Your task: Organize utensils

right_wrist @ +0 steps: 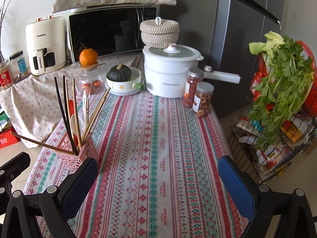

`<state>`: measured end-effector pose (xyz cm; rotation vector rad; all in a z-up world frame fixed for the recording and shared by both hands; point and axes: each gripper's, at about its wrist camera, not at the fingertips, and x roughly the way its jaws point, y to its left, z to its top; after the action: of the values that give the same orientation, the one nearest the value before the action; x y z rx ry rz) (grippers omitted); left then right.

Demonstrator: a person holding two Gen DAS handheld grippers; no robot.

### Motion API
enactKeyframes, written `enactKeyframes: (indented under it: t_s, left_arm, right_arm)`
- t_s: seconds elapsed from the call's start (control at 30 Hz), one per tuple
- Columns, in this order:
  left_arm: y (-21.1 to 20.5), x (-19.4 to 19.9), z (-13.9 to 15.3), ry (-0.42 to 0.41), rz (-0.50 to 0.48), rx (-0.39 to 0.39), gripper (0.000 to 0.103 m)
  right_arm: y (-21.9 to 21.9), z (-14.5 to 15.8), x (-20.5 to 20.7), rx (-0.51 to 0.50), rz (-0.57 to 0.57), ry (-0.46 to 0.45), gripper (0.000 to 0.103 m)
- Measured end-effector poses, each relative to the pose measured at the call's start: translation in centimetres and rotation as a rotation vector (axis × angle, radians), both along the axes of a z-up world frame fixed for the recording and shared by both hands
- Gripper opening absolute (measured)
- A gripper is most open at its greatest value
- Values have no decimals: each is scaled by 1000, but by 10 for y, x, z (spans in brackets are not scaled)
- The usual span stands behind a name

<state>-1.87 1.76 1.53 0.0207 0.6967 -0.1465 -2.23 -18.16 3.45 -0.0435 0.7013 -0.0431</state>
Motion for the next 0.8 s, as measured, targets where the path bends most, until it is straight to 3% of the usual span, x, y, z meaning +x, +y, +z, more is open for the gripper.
enactKeyframes:
  t_s: [0.8]
  left_arm:
    - [-5, 3, -3, -8, -3, 15, 93]
  right_arm:
    - [0, -6, 4, 7, -13, 13, 100]
